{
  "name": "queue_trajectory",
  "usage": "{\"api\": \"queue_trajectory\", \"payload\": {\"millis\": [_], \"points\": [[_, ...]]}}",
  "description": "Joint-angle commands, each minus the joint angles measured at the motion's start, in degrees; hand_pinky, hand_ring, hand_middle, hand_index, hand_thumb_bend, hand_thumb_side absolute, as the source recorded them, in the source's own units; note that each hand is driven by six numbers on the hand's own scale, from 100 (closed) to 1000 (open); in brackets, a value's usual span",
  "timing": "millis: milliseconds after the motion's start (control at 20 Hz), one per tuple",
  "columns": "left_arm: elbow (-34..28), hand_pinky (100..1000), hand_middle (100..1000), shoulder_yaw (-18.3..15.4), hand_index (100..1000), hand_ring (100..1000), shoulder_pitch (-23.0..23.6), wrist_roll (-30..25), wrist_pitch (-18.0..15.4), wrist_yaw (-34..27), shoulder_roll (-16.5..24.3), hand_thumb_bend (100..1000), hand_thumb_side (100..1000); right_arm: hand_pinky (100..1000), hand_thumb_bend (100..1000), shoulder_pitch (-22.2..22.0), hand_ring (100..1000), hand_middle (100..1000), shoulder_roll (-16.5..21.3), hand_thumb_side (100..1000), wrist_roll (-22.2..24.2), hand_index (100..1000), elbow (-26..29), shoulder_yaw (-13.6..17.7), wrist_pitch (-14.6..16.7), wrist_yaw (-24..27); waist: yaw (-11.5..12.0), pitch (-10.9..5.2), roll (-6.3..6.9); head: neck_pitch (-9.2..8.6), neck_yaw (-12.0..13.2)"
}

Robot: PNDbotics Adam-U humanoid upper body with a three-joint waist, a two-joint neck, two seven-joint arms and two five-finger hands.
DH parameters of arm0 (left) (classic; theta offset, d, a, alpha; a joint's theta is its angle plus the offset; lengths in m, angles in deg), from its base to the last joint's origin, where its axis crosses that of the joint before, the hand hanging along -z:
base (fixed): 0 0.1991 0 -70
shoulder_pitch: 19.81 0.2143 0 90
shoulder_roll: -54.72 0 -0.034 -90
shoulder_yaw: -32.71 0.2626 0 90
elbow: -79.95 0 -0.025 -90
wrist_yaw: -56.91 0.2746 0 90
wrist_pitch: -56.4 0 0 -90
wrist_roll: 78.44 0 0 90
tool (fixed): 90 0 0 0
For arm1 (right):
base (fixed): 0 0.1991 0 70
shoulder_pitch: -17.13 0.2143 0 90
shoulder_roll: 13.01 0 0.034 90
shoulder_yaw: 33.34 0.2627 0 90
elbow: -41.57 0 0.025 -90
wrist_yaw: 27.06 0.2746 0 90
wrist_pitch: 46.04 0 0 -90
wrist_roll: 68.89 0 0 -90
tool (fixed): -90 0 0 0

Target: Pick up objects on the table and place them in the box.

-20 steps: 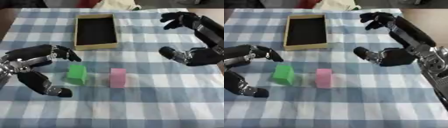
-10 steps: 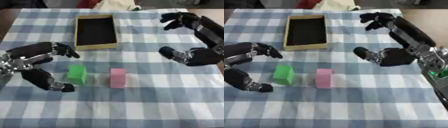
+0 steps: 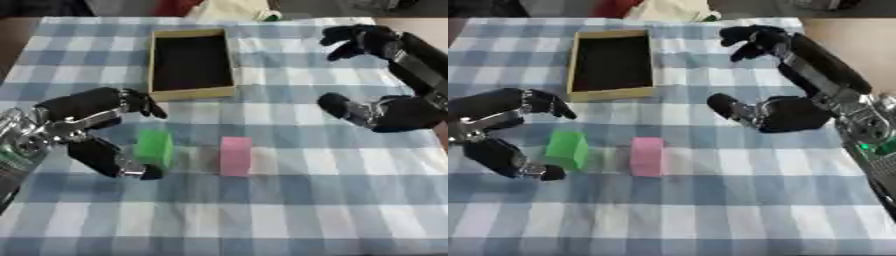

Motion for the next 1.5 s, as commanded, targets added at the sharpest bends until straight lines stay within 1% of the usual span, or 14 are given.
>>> {"api": "queue_trajectory", "payload": {"millis": [50,300,500,550,800,950,1100,1250,1500], "points": [[0.61,810,751,0.25,851,785,-1.15,-0.32,-0.70,0.88,0.60,618,661,813,461,0.61,774,833,0.95,691,0.14,951,1.01,0.47,-0.02,-0.38,-0.06,-0.92,0.06,0.06,0.11],[2.10,799,733,0.70,843,761,-1.26,-0.84,-1.31,1.51,0.47,587,643,814,461,0.64,774,834,0.95,687,0.27,951,1.01,0.42,-0.05,-0.41,-0.08,-0.88,0.10,0.26,0.11],[3.11,787,715,0.61,837,749,-1.29,-1.41,-1.76,1.64,0.40,537,614,814,456,0.64,774,833,0.90,689,0.37,952,1.01,0.38,-0.04,-0.41,-0.05,-0.89,0.16,0.48,0.13],[3.32,780,705,0.57,832,739,-1.32,-1.40,-1.84,1.71,0.33,508,602,814,455,0.64,774,833,0.86,689,0.38,952,1.01,0.37,-0.05,-0.41,-0.06,-0.89,0.15,0.51,0.12],[4.26,763,672,0.36,822,710,-1.35,-0.64,-1.96,2.02,0.09,450,585,814,454,0.59,774,833,0.82,689,0.44,952,1.01,0.34,-0.10,-0.43,-0.07,-0.91,0.14,0.49,0.09],[4.63,752,650,0.02,814,688,-1.34,0.69,-1.71,2.30,-0.02,431,572,814,453,0.51,774,833,0.79,689,0.45,951,1.01,0.38,-0.09,-0.42,-0.08,-0.90,0.16,0.41,0.03],[5.02,751,649,-0.08,814,688,-1.40,1.99,-1.50,2.79,-0.16,436,568,814,453,0.51,774,833,0.74,688,0.48,952,1.01,0.41,-0.06,-0.42,-0.10,-0.86,0.17,0.38,0.05],[5.44,768,679,-0.06,828,714,-1.42,2.92,-1.38,3.34,-0.35,450,565,814,454,0.48,774,833,0.75,688,0.51,951,1.01,0.43,-0.08,-0.45,-0.16,-0.79,0.13,0.42,0.02],[5.72,793,716,0.20,847,746,-1.51,2.10,-1.88,4.10,-0.26,471,565,814,463,0.47,774,833,0.79,686,0.57,952,1.01,0.43,-0.11,-0.44,-0.22,-0.71,0.12,0.57,0.08]]}}
